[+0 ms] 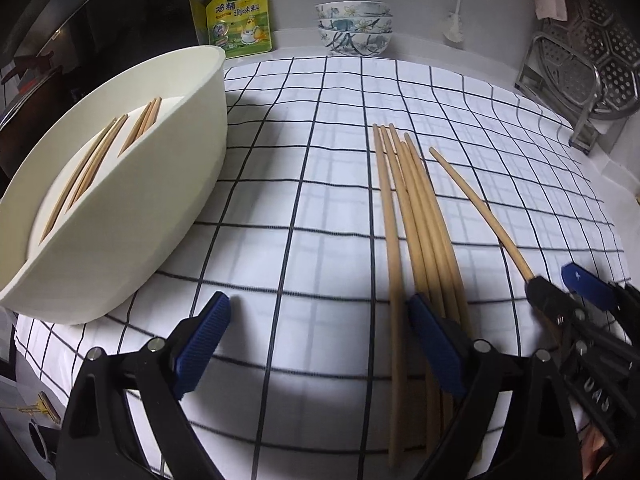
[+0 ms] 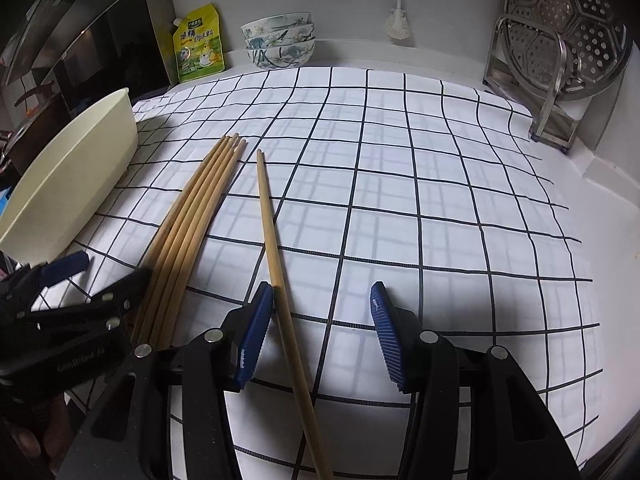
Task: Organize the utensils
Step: 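Push the right gripper along the bundle to separate another chopstick, then close the right gripper on the separated chopstick while the left gripper grasps another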
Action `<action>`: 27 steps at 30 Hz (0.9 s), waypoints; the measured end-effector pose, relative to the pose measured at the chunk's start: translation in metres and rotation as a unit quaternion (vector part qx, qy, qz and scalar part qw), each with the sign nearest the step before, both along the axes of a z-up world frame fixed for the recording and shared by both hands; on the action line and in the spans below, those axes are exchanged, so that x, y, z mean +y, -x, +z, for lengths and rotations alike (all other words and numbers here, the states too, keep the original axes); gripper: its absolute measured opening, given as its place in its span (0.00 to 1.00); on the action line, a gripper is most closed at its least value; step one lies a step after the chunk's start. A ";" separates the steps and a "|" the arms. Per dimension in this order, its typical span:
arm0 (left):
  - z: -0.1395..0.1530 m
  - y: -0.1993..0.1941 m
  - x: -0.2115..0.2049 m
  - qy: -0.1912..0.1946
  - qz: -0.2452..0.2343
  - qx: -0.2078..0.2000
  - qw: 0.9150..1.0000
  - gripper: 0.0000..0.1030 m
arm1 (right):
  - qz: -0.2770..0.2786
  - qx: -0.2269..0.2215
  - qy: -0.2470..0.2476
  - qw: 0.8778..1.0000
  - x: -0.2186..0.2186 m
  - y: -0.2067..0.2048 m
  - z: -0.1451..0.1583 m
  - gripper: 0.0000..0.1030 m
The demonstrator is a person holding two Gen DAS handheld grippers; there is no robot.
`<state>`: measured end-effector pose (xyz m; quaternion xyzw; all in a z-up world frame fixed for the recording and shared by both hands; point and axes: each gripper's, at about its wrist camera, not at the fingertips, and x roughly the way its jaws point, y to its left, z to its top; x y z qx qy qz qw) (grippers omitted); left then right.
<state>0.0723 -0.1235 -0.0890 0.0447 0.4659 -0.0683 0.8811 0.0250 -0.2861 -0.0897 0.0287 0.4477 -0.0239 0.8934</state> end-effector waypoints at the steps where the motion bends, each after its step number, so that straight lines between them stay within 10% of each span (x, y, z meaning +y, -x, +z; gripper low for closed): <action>1: 0.000 -0.003 -0.001 0.001 0.002 0.000 1.000 0.87 | 0.001 0.000 0.005 1.000 0.001 0.000 0.000 0.47; 8: 0.001 -0.011 -0.008 0.004 -0.006 -0.009 1.000 0.80 | 0.013 -0.003 0.019 1.000 0.007 0.000 -0.001 0.43; 15: 0.008 -0.004 -0.018 0.013 -0.039 -0.008 0.999 0.07 | 0.050 -0.003 0.029 0.998 0.022 0.002 0.000 0.07; 27: 0.031 0.009 -0.005 0.050 -0.062 -0.002 0.997 0.07 | 0.032 -0.023 -0.038 0.999 0.005 0.010 0.013 0.06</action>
